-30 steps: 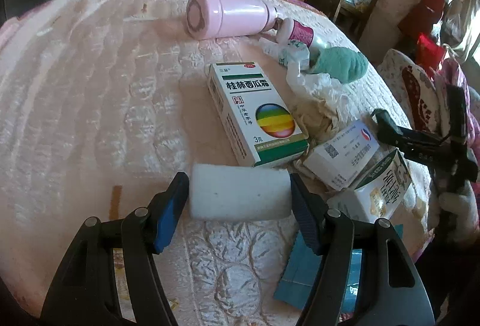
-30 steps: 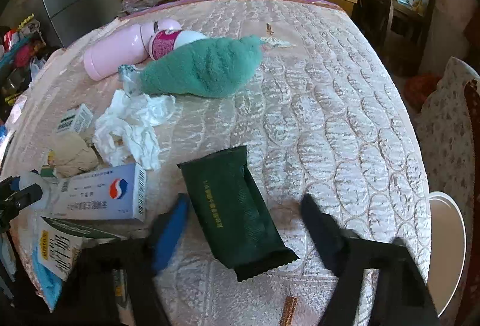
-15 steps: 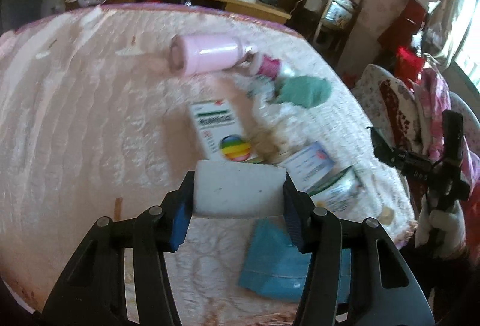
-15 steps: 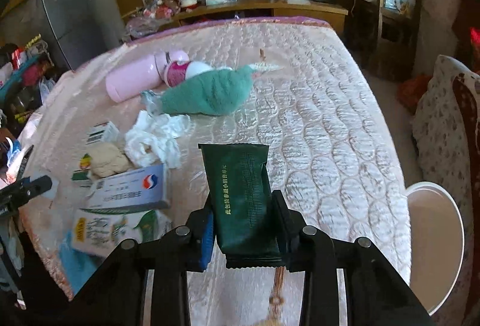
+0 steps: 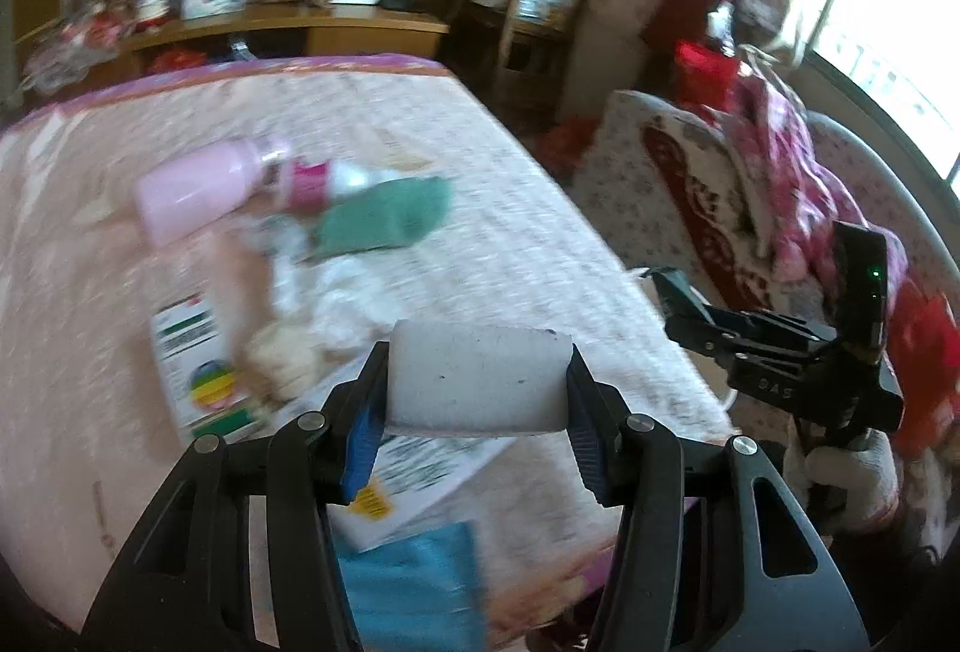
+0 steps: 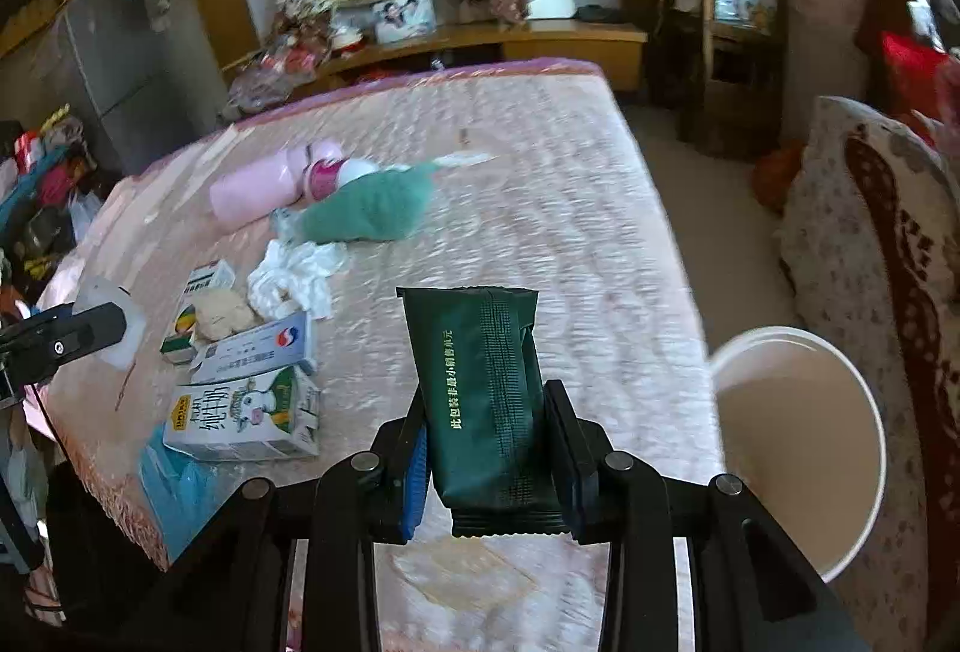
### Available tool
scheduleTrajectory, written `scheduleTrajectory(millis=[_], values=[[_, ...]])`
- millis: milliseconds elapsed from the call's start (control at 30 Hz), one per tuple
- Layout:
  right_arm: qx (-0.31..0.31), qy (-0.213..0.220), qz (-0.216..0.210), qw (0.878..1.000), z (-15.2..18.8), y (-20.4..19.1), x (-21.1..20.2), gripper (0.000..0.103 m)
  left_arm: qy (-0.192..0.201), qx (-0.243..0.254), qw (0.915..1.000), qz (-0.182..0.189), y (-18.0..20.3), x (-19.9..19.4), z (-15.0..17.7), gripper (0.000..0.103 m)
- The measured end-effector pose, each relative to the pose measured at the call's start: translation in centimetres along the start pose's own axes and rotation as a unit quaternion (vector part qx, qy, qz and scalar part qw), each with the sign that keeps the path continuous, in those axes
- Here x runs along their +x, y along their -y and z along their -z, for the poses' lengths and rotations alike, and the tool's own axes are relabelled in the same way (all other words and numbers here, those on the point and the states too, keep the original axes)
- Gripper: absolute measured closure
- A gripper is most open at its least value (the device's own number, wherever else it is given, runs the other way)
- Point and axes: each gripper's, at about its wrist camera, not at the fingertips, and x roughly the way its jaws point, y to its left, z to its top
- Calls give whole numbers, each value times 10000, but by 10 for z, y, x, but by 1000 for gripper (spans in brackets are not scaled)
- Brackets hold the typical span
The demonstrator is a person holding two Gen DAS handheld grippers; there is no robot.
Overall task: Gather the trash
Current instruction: 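Carry both items over the white bucket and open both grippers to drop them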
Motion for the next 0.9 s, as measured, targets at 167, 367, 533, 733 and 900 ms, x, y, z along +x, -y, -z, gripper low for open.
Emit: scheduleTrajectory(millis=[167, 367, 533, 733, 900], values=[[243, 139, 231, 9993, 6, 35, -23, 70, -127, 315, 9990, 289, 49, 21, -15, 51], [557, 218, 519, 9969, 18, 80, -43, 70, -240, 626, 9964, 520, 101, 49, -29, 51], [847, 240, 735, 9934, 30, 118, -54, 70, -370, 694, 9951, 607, 131, 76, -36, 51], [1112, 248, 984, 9886, 45, 156, -64, 70, -502, 861, 9929, 656, 166, 105, -38, 51], [1284, 251, 1085, 9855, 54, 176, -67, 70, -691, 957, 9908, 658, 191, 134, -35, 51]])
